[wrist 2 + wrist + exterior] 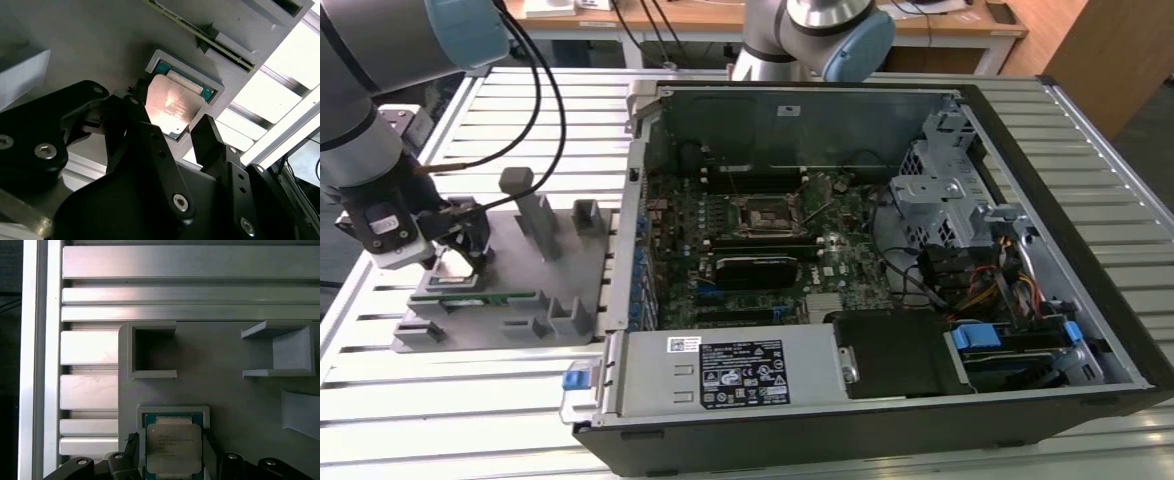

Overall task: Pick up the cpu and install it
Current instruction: 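Pick up the cpu and move it towards the insertion slot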

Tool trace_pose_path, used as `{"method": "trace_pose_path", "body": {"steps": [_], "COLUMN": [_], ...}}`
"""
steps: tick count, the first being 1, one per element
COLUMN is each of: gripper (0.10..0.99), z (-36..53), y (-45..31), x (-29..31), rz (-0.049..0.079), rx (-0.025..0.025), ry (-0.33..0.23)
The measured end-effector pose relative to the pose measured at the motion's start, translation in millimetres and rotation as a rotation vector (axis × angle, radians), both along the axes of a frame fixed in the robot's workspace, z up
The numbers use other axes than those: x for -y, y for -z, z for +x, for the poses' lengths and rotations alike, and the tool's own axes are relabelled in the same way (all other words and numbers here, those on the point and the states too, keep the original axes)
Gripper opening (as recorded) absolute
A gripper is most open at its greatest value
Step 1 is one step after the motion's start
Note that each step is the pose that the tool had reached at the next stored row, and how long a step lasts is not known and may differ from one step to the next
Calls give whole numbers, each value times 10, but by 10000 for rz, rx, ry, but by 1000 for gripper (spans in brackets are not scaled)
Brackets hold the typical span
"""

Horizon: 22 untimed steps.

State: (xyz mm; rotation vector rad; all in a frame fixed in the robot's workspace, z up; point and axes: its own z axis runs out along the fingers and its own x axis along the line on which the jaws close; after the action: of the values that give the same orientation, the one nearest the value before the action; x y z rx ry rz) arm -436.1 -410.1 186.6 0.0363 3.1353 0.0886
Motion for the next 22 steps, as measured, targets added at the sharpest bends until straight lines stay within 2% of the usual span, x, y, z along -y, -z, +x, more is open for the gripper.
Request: {"method": "trace_pose_path", "body": {"steps": [7,9,10,12,15,22], "gripper": [616,600,541,525,525,525], "z": [25,26,27,27,28,27], "y": [3,3,2,-12,-101,-418], "x": [2,3,3,3,3,3], "rz": [1,0,1,13,16,16], "rx": [1,0,-1,1,2,1], "ry": [2,1,1,1,1,1]}}
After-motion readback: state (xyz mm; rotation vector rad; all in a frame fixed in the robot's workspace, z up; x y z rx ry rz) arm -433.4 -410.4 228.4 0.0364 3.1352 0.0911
